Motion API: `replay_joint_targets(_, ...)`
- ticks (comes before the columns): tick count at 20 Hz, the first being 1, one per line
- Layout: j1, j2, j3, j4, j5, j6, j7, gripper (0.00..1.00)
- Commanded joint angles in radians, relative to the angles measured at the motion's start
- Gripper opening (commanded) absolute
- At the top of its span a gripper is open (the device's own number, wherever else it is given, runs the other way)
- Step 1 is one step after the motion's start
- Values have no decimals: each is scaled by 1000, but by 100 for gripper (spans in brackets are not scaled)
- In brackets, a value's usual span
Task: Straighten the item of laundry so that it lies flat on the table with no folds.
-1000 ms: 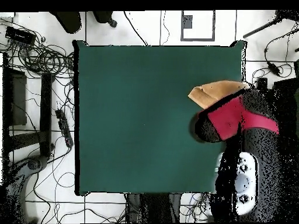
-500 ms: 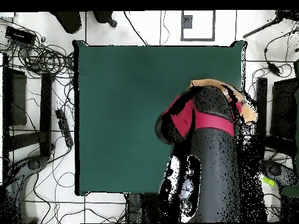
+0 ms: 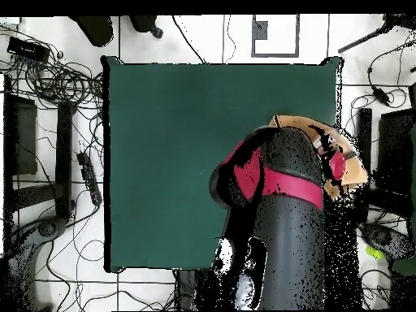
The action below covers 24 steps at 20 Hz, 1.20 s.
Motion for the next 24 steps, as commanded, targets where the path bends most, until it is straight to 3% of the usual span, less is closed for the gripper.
replay_joint_targets(1, 60, -85, -38, 101, 164, 145, 126, 0)
replay_joint_targets(4, -9, -196, -15, 208, 306, 33, 63, 0)
replay_joint_targets(7, -97, -217, 17, 293, 407, -91, 36, 0)
replay_joint_targets(10, -178, -131, 51, 336, 450, -248, 73, 0)
replay_joint_targets(15, -241, 9, 41, 346, 411, -530, 163, 0)
replay_joint_targets(20, -284, 103, 41, 337, 390, -688, 136, 0)
replay_joint_targets(23, -262, 185, -9, 297, 378, -789, 178, 0)
replay_joint_targets(24, -221, 235, -65, 265, 385, -828, 233, 0)
